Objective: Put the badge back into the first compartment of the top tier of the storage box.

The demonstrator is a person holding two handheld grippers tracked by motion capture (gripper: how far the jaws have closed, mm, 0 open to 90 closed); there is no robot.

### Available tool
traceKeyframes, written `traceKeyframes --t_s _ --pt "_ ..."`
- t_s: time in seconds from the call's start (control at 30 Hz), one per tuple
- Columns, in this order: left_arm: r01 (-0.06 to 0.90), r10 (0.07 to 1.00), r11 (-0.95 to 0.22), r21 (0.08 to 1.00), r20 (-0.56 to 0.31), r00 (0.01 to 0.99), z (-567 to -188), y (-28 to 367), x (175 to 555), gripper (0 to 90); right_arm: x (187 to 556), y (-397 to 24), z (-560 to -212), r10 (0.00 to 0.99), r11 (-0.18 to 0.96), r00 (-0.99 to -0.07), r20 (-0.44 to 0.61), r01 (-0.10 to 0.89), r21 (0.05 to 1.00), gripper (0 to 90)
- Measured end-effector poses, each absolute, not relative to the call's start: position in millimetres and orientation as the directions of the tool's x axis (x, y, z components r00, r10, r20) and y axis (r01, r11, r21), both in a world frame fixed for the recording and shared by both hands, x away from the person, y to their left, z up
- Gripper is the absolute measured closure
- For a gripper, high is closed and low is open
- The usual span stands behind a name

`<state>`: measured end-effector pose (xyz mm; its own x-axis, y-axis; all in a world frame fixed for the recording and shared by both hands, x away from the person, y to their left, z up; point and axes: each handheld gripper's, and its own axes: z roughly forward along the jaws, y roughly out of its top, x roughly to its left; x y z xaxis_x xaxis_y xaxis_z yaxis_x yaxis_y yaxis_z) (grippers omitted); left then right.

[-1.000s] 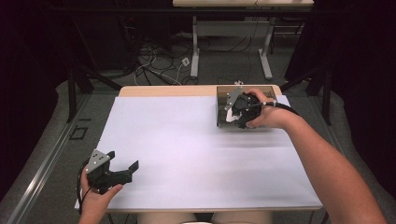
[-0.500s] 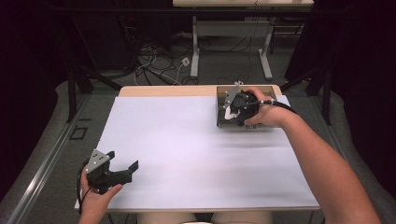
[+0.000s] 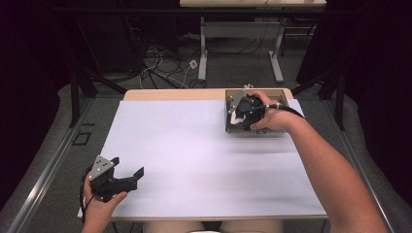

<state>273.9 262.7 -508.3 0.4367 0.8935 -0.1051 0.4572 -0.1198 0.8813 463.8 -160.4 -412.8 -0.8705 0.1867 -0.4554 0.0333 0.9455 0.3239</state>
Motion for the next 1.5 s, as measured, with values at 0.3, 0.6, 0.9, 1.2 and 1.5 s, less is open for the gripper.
traceKeyframes --t_s 0.3,0.6,0.9,1.2,1.5 --pt "0.458 0.894 -0.119 0.881 -0.106 0.436 -508.5 262.7 274.0 0.6 466.8 -158.2 -420.0 0.164 0.954 -0.873 -0.459 0.021 0.3 32.9" --pt "0.458 0.894 -0.119 0.881 -0.106 0.436 -508.4 262.6 273.7 0.6 469.7 -154.1 -427.2 0.134 0.96 -0.874 -0.468 -0.003 0.28 32.9" --pt "0.458 0.894 -0.116 0.881 -0.108 0.435 -508.5 262.9 273.5 0.6 471.6 -154.4 -432.4 0.126 0.962 -0.872 -0.473 -0.009 0.273 32.8" --pt "0.458 0.894 -0.117 0.881 -0.108 0.435 -508.5 262.7 273.6 0.6 473.3 -154.4 -433.5 0.123 0.966 -0.876 -0.466 -0.001 0.258 32.7" --pt "0.459 0.894 -0.117 0.881 -0.108 0.434 -508.6 263.1 273.7 0.6 475.0 -153.8 -434.7 0.123 0.968 -0.874 -0.47 0.002 0.251 29.8"
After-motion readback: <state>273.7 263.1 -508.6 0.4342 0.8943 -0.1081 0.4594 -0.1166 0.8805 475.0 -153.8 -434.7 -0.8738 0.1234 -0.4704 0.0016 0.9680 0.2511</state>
